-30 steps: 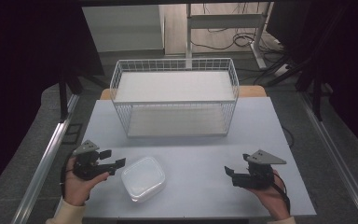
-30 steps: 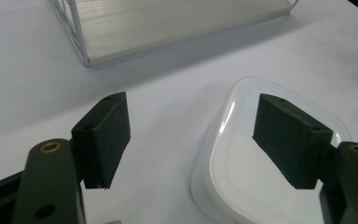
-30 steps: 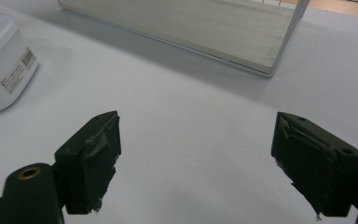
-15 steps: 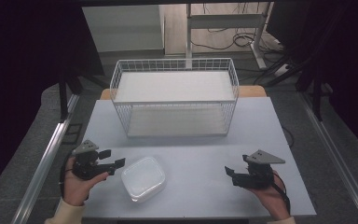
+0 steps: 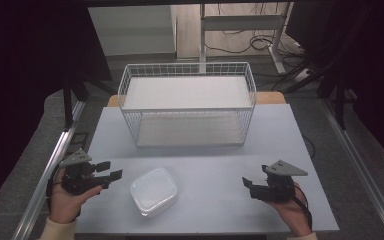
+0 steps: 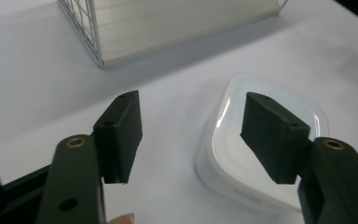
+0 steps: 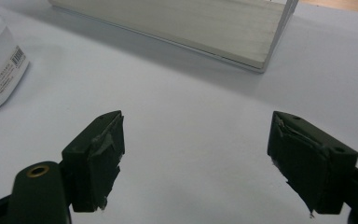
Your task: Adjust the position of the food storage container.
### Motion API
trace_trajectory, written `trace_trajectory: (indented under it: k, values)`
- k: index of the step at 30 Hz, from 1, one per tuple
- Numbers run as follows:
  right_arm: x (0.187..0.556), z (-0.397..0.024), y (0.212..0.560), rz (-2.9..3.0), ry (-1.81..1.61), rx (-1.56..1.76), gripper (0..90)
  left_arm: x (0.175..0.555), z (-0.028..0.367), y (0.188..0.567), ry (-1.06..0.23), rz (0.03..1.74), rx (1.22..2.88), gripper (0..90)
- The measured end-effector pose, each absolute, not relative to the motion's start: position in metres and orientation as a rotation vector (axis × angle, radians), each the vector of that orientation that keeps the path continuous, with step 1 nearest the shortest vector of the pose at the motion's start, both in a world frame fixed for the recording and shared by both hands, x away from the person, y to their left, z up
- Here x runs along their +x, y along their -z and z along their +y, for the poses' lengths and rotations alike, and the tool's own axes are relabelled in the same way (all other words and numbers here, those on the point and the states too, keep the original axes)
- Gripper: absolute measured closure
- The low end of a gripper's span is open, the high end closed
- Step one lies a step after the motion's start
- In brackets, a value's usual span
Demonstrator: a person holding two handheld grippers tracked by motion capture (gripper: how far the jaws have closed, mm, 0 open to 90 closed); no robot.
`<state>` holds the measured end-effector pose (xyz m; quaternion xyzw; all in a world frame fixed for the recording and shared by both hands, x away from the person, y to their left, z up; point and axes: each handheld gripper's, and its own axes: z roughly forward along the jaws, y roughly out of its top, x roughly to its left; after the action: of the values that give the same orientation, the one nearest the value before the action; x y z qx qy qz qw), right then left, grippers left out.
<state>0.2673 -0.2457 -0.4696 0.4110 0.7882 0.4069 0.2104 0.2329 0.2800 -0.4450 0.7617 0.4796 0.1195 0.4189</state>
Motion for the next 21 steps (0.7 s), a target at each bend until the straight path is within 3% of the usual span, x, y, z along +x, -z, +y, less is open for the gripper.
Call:
trace_trajectory:
  k: [3, 4, 5, 12, 13, 16, 21]
  values:
    - [0.267, -0.245, 0.470, 2.192, -1.133, 1.141, 18.9, 0.231, 0.279, 0.447, -0.296, 1.206, 1.940, 43.6]
    - [0.267, -0.245, 0.470, 2.192, -1.133, 1.140, 18.9, 0.231, 0.279, 0.448, -0.293, 1.205, 1.947, 47.2]
    - [0.267, -0.244, 0.470, 2.194, -1.130, 1.139, 18.9, 0.230, 0.278, 0.451, -0.276, 1.204, 1.969, 59.5]
    - [0.267, -0.245, 0.468, 2.182, -1.133, 1.150, 18.9, 0.226, 0.275, 0.454, -0.249, 1.193, 2.030, 77.5]
    - [0.268, -0.246, 0.469, 2.185, -1.130, 1.152, 18.9, 0.224, 0.273, 0.456, -0.240, 1.196, 2.048, 84.2]
    - [0.268, -0.246, 0.470, 2.189, -1.124, 1.150, 18.9, 0.223, 0.270, 0.460, -0.233, 1.202, 2.064, 89.1]
    - [0.268, -0.245, 0.470, 2.192, -1.113, 1.148, 18.9, 0.220, 0.263, 0.474, -0.180, 1.202, 2.134, 89.7]
